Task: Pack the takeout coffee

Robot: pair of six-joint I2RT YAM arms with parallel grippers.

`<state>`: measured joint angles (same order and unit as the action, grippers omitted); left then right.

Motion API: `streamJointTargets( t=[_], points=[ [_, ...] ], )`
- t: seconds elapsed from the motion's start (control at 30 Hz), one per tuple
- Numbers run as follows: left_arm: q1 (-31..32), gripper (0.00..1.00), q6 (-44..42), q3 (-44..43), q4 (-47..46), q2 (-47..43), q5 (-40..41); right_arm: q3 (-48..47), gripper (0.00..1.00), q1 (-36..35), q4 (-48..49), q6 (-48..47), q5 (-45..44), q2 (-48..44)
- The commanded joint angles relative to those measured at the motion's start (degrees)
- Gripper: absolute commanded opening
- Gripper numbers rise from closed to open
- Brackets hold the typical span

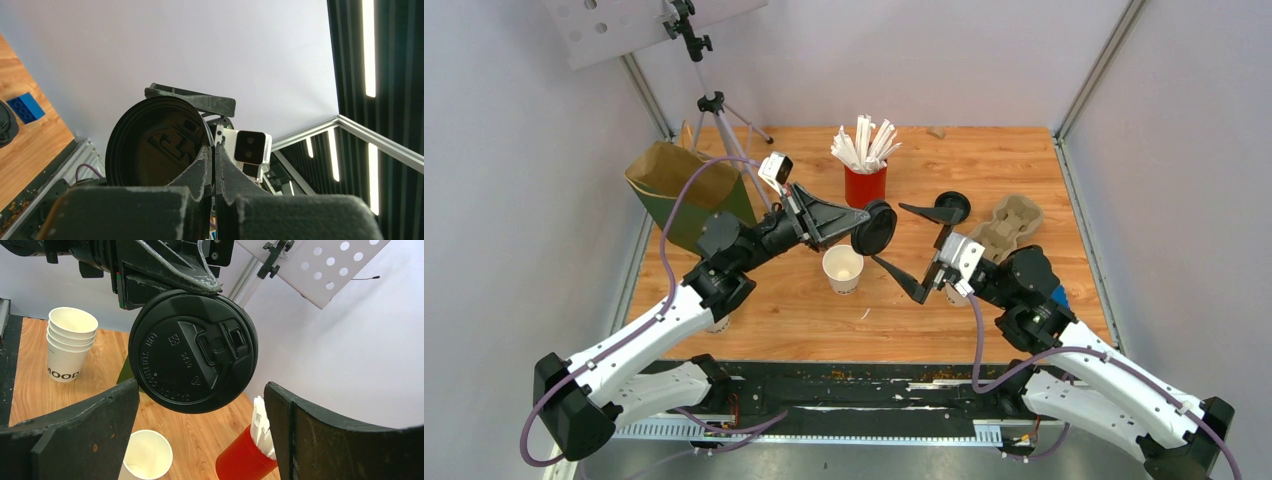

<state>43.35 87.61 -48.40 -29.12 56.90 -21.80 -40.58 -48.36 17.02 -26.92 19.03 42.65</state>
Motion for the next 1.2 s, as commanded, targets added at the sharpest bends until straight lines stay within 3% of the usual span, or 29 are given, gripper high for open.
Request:
streamJointTargets(
  t=[0.0,0.5,0.67,0.97,1.1,1.17],
  points=[
    [-0.37,0.0,0.94,0.48,-3.16,-0.85,-0.15,-2.87,0.95,-0.59,2.23,-0.58,0.86,0.53],
    [-0.33,0.0,0.85,1.73,-2.11,-1.94,0.97,-3.02,0.78,-0.95,1.91,-0.76,1.8,0.73],
    [-0.36,0.05,0.17,1.56,-0.6,-2.65,1.65,-2.83,0.73,-0.99,1.81,-0.75,2.22,0.25],
    [-0.37,0.42,-8.43,-0.56,7.5,-5.9,5.72,-3.38,0.72,-1.08,-2.29,1.75,1.12,0.07],
    [-0.45,0.66,-23.52,-6.22,24.35,-8.2,10.46,-4.17,0.73,-1.12,-6.48,5.48,-2.06,-0.06],
    [-0.46,0.72,-33.25,-10.86,33.76,-8.71,13.34,-5.05,0.73,-1.12,-9.7,7.94,-3.93,0.41]
  ],
)
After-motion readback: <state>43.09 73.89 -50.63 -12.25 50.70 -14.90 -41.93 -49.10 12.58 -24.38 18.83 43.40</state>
